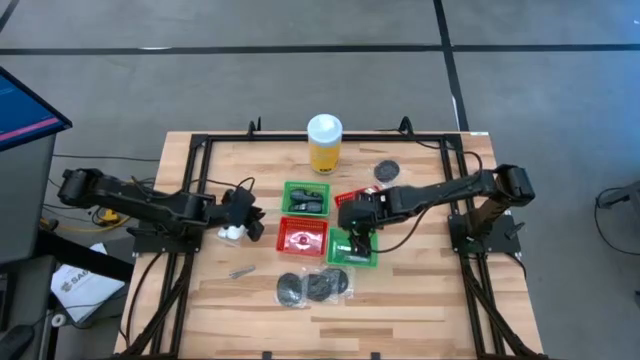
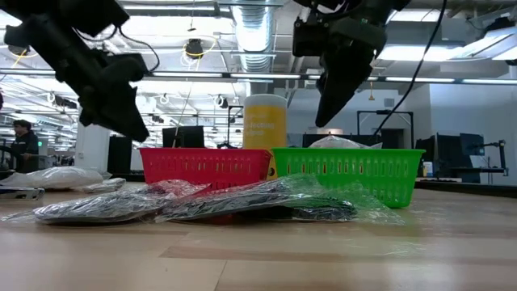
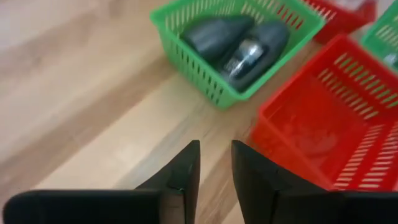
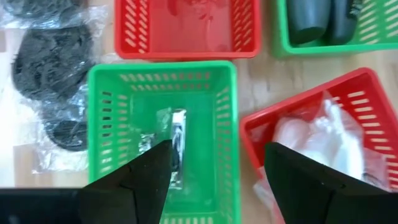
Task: Pick & Place Travel size toiletries
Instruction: Put the nail cutter into the right green bin
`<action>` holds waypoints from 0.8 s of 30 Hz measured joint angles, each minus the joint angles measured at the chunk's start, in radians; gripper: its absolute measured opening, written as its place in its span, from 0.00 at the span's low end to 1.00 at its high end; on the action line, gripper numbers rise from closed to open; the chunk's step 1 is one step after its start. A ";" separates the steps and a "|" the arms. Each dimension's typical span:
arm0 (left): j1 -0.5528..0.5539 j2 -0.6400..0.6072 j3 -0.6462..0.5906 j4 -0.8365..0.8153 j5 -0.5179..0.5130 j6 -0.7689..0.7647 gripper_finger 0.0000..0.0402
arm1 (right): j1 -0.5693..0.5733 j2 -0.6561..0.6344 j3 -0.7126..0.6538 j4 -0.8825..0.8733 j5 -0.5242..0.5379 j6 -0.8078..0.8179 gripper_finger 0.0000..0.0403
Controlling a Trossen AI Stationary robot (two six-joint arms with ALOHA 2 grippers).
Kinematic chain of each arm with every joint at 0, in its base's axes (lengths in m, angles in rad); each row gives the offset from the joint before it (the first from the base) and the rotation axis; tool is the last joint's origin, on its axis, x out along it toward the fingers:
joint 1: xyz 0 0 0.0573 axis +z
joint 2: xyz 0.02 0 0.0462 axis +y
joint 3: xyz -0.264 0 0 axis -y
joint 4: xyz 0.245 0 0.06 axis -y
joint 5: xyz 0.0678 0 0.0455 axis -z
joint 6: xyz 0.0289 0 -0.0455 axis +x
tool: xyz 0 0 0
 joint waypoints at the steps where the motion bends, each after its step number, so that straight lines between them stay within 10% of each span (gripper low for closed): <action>1: 0.012 0.013 0.000 0.000 0.017 -0.001 0.21 | 0.006 0.000 0.000 -0.004 0.000 0.000 0.59; 24: 0.240 0.129 0.000 -0.105 0.269 0.023 0.37 | 0.033 0.000 0.000 -0.010 0.000 0.009 0.59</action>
